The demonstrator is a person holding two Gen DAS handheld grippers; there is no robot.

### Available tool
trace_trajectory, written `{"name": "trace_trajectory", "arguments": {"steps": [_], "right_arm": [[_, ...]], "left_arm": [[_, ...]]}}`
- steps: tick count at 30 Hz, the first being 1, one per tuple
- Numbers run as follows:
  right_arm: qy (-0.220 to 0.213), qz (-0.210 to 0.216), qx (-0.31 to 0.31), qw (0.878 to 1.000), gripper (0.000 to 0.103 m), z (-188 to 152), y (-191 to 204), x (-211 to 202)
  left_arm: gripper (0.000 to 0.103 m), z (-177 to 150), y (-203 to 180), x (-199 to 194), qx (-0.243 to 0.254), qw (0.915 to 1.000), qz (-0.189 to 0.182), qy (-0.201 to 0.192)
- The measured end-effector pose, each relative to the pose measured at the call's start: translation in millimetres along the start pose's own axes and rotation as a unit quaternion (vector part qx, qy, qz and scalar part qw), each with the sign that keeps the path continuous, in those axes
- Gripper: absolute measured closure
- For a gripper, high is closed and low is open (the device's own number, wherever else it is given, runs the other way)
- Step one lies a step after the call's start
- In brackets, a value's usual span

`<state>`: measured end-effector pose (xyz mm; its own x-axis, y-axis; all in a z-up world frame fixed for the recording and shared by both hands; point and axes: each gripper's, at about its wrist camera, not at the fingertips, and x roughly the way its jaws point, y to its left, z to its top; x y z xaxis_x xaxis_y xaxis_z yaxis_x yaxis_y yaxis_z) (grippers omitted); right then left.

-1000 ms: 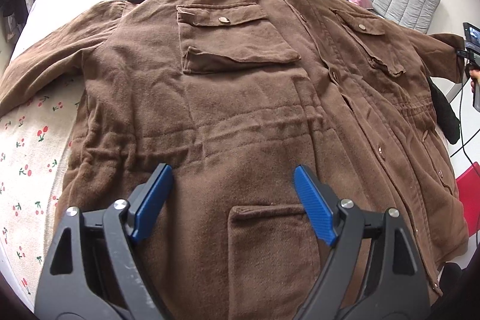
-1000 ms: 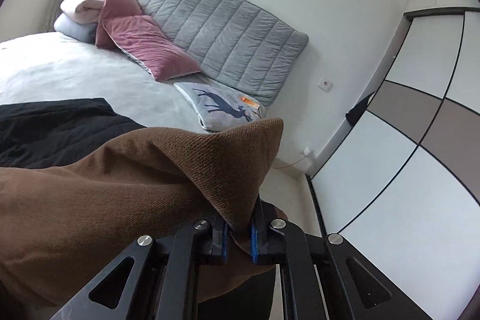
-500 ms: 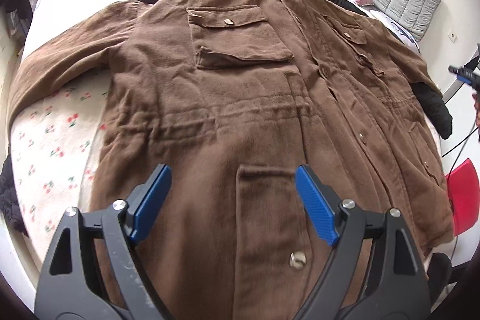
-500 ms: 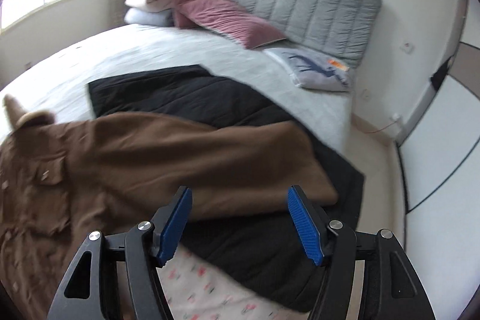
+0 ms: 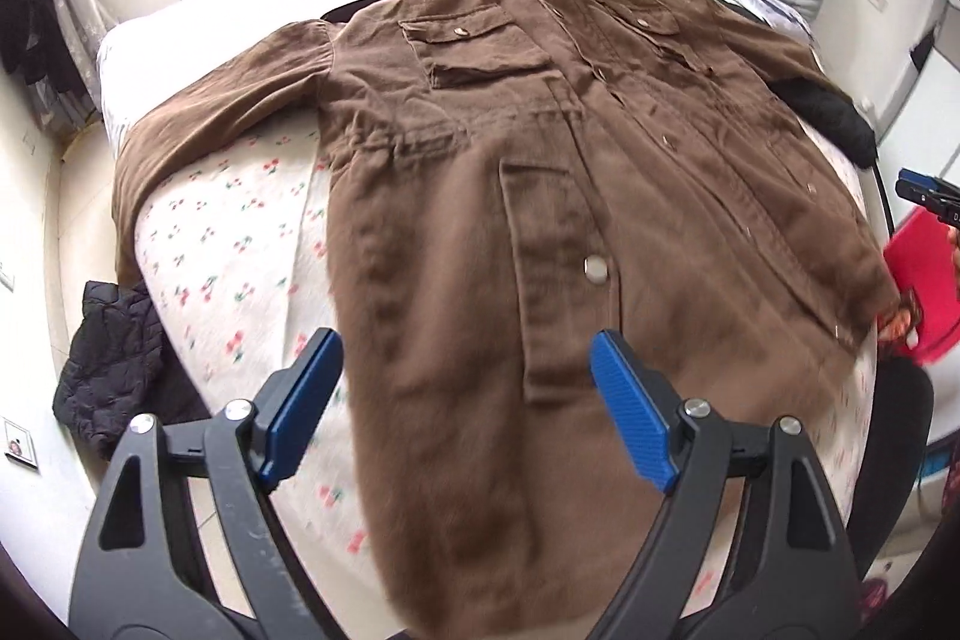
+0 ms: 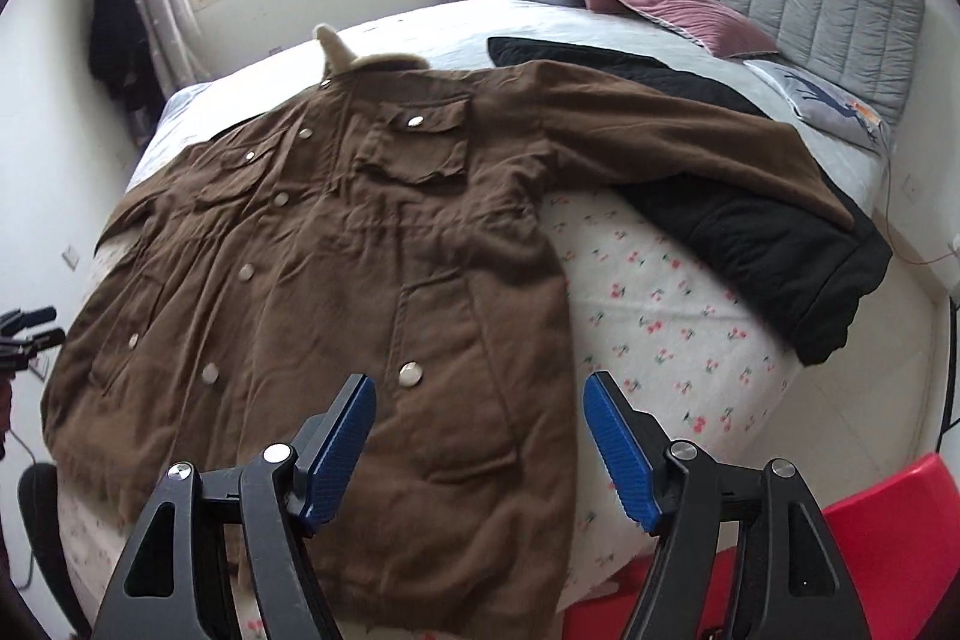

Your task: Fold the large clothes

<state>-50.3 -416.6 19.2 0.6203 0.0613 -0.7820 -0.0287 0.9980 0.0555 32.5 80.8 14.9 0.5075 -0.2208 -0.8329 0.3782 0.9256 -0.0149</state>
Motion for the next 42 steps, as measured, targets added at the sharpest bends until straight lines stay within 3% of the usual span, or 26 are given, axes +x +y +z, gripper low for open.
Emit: {"name": "trace_trajectory", "arguments": {"steps": [4,10,13,16,17,19,20,21,26,30,34,35,38,42], "right_arm": [[0.004,0.006,-0.04,0.999,0.028,-38,22,-9],[0.029,-0.009,-0.071,0.997,0.027,-77,38,-9],[0.04,-0.001,-0.06,0.997,0.027,-89,36,-5],[0.052,-0.005,-0.048,0.997,0.027,-97,32,1],[0.055,-0.007,-0.045,0.997,0.027,-99,31,4],[0.06,-0.013,-0.037,0.997,0.027,-102,27,9],[0.063,-0.015,-0.03,0.997,0.027,-102,24,12],[0.066,-0.016,-0.021,0.997,0.026,-102,21,15],[0.075,-0.035,0.029,0.996,0.026,-102,1,30],[0.089,-0.056,0.052,0.993,0.026,-108,-16,32],[0.105,-0.072,0.072,0.989,0.026,-115,-31,25],[0.106,-0.071,0.076,0.989,0.026,-116,-33,22],[0.083,-0.034,0.085,0.992,0.026,-115,-33,6],[0.039,0.031,0.096,0.994,0.026,-105,-30,-10]], "left_arm": [[0.018,-34,-11,-17,0.073,0.9973,-0.007,0.005],[0.018,-81,-31,-24,0.161,0.9861,-0.035,0.024],[0.018,-98,-43,-14,0.201,0.9788,-0.006,0.036],[0.018,-104,-48,-9,0.208,0.9773,0.035,0.02],[0.023,-102,-47,-9,0.199,0.9793,0.037,0.012],[0.045,-97,-41,-12,0.174,0.9844,0.022,-0.001],[0.076,-95,-38,-14,0.16,0.987,0.009,-0.007],[0.088,-92,-33,-17,0.141,0.99,-0.001,-0.012],[0.093,-89,-12,-34,0.071,0.9958,0.039,-0.043],[0.093,-106,-9,-15,0.093,0.9945,0.034,0.034],[0.086,-126,-16,-18,0.135,0.9881,0.022,0.07],[0.077,-129,-16,-24,0.138,0.988,0.005,0.07],[0.027,-129,-13,-47,0.136,0.9891,-0.044,0.034],[0.023,-113,-1,-69,0.093,0.9906,-0.098,-0.016]]}}
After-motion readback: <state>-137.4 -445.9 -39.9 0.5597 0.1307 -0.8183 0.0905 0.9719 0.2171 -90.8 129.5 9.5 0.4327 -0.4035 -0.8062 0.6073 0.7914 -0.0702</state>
